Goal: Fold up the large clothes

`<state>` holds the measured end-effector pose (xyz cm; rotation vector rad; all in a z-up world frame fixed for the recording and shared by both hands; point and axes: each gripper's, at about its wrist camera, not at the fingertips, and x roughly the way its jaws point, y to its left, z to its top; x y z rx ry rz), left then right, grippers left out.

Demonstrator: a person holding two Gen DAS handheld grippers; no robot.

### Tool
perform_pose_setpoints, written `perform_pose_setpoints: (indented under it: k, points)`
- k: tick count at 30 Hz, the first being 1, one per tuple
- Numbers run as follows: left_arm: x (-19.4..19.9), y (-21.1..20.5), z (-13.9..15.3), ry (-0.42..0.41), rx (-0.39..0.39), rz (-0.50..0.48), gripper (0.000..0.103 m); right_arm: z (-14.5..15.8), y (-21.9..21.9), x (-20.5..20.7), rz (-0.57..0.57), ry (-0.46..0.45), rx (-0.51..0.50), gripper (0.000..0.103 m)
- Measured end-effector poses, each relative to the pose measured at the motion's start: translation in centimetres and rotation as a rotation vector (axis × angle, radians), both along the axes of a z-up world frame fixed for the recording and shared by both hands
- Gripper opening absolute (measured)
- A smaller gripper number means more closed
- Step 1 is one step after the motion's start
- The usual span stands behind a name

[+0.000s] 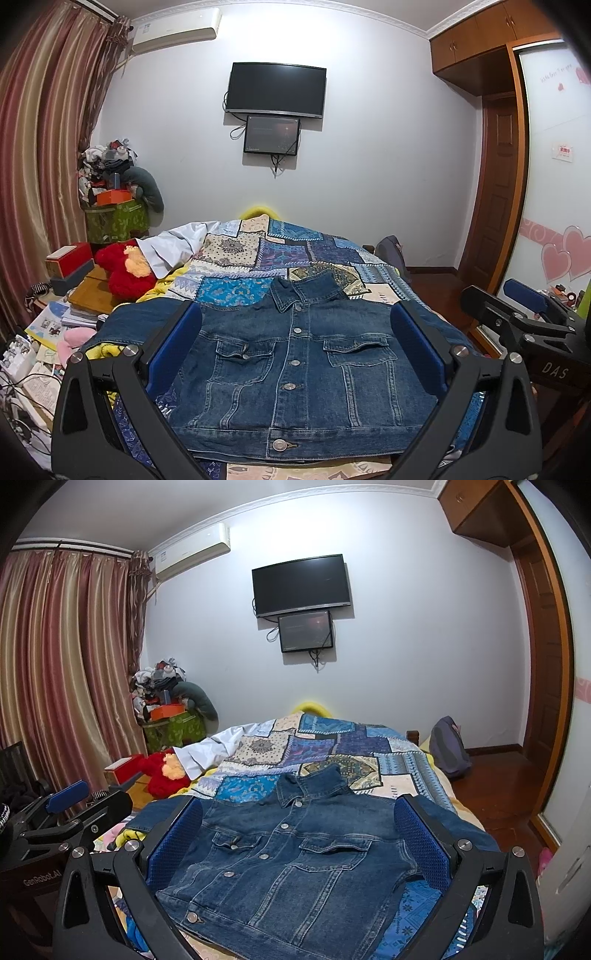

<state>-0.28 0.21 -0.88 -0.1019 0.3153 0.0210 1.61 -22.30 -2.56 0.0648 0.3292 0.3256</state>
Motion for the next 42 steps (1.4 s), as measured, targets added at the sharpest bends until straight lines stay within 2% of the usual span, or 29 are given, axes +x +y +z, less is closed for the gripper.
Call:
perform_pose_setpoints:
  k: [27, 32, 37, 42]
  points:
    - [1.1, 1.2, -1.1, 0.018, -0.021, 0.014, 0.103, 0.9, -0.2, 0.6, -0.006, 0.011, -0.007, 0.103]
    - [2.5, 3.0, -1.8, 0.034, -0.028, 0.06, 0.103, 0.4, 1.7, 2.7, 0.018, 0.028, -0.032, 0.103]
    - [5.0, 6.6, -2.4, 0.068, -0.025, 0.152, 0.103, -0.1, 4.3, 6.3, 0.051, 0.045, -0.061, 0.103]
    - [8.2, 11.6, -3.5, 0.131, -0.044, 0.219, 0.103, -1.1, 7.9, 10.9, 0.159, 0.103, -0.078, 0.103]
